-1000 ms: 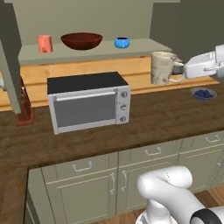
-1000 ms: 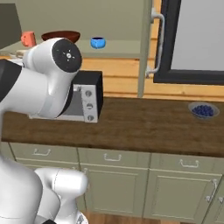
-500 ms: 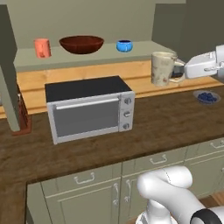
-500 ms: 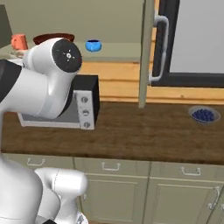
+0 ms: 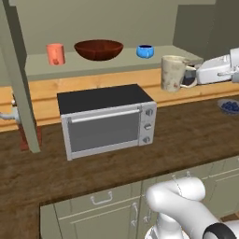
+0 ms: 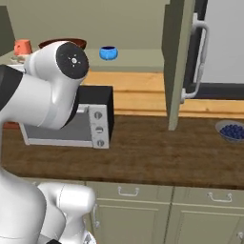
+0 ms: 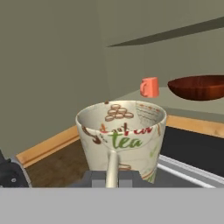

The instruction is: Gather all objects into one cabinet and sort the glasses and bowls to opposite sides.

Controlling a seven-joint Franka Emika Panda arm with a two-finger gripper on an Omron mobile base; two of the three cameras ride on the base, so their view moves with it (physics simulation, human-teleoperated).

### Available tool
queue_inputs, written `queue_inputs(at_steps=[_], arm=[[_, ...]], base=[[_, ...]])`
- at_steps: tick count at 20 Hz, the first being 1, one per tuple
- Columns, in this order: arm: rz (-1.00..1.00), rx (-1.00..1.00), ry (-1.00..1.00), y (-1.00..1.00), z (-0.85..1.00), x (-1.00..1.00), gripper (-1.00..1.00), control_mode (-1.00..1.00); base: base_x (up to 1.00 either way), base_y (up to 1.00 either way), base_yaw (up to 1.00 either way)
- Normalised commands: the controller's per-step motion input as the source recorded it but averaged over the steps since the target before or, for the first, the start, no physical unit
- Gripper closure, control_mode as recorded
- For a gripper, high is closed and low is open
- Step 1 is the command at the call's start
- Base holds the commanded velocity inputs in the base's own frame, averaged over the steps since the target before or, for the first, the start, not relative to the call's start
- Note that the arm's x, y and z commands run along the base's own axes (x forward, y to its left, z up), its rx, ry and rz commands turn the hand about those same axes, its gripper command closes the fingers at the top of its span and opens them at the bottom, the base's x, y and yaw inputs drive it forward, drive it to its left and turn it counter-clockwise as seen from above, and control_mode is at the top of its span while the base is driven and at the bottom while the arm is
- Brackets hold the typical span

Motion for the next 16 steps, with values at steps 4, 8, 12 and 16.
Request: queue_inputs(at_steps=[4,8,12,16], arm=[[0.0,0.0,0.0,0.0,0.0,0.0,1.0,1.0],[0.0,0.0,0.0,0.0,0.0,0.0,1.0,1.0],[0.0,0.0,0.0,0.0,0.0,0.0,1.0,1.0],[0.0,0.0,0.0,0.0,0.0,0.0,1.0,1.0]], base=[[0.38,0.24,0.0],[0.23,0.19,0.0],[0.15,0.19,0.0],[0.12,0.43,0.0]])
